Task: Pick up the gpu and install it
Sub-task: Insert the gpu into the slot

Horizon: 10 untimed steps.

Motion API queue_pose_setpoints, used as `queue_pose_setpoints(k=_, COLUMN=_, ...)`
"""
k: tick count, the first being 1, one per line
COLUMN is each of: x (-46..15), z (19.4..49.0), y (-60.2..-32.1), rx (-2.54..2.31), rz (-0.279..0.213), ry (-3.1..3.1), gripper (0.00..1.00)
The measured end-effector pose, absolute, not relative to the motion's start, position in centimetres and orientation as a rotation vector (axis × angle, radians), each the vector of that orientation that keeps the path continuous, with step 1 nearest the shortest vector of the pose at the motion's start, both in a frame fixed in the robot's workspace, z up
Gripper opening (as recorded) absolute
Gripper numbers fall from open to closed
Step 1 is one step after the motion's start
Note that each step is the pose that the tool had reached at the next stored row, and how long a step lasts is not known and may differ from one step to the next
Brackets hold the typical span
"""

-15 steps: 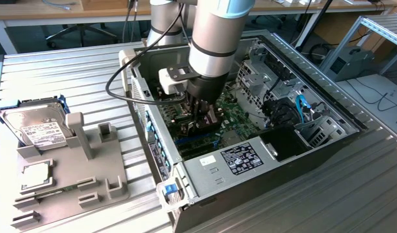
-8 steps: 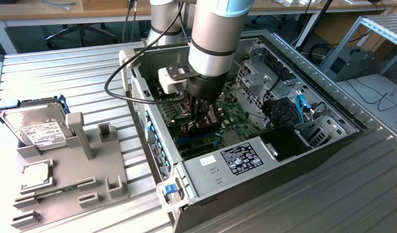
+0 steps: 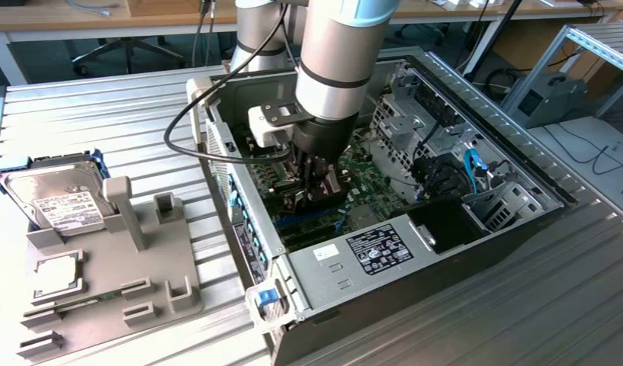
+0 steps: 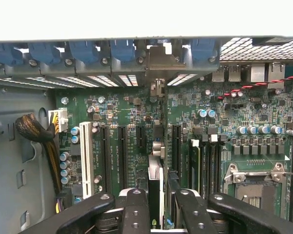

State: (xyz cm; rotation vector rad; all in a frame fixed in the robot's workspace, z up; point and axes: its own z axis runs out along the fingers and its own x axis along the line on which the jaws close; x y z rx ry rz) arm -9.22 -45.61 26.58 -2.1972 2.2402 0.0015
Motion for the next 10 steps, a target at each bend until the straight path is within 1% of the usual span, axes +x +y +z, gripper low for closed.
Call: queue_pose_setpoints(k=10, x=-9.22, z=26.57, y=-45.58, rx=-2.218, rz=0.001, ry=2.220, gripper=0.26)
